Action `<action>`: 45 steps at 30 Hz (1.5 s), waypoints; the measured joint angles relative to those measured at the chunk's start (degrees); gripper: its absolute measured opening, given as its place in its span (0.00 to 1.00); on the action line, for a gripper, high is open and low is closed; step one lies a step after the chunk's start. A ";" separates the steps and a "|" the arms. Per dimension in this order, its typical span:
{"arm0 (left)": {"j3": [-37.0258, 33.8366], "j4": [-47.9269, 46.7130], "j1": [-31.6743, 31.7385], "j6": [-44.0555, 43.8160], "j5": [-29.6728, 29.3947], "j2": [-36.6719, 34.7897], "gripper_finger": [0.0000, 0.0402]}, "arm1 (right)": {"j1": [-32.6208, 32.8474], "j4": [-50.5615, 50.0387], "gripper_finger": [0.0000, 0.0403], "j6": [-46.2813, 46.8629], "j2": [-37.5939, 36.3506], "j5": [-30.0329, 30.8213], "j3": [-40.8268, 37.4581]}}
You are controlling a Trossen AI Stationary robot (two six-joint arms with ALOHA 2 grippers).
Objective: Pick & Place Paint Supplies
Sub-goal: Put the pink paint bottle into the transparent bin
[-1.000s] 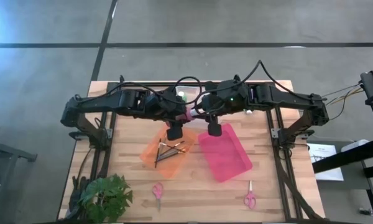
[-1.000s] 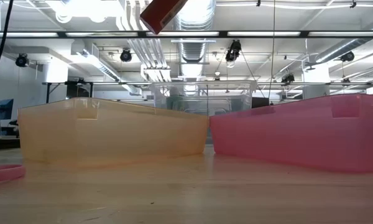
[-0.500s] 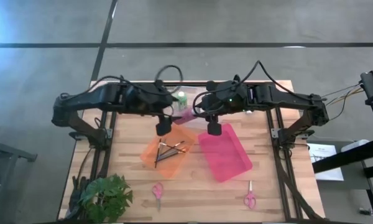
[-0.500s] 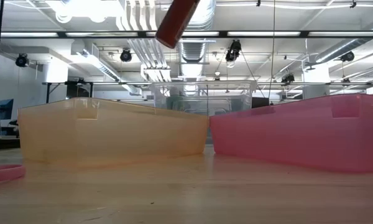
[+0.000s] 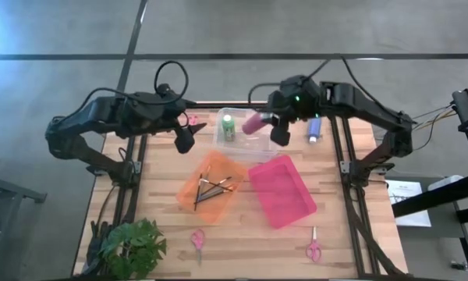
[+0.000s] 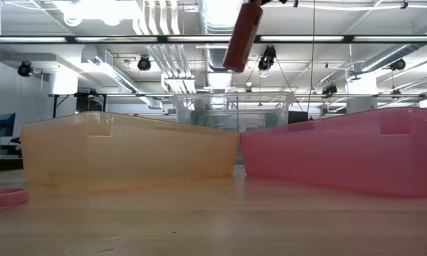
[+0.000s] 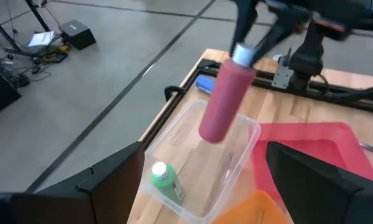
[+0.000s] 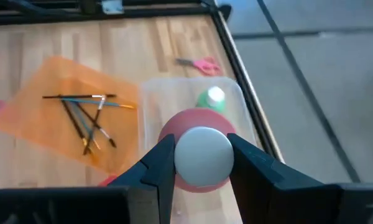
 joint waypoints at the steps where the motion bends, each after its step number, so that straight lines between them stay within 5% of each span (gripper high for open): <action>1: -0.03 -0.24 0.00 -0.14 -0.03 0.02 0.86 | -1.37 -1.16 0.28 0.52 0.79 -1.13 1.00; 12: -2.33 -0.61 0.17 -1.91 -0.60 0.00 0.86 | -11.52 -9.26 0.28 0.85 11.11 -9.29 6.99; 26: -4.31 -0.78 0.17 -5.29 -0.56 0.04 0.86 | -12.82 -8.45 0.28 -2.13 22.74 -9.43 12.33; 45: -4.31 -0.77 0.09 -7.50 -0.36 0.04 0.86 | -13.57 -4.05 0.28 -0.83 27.13 -9.88 10.19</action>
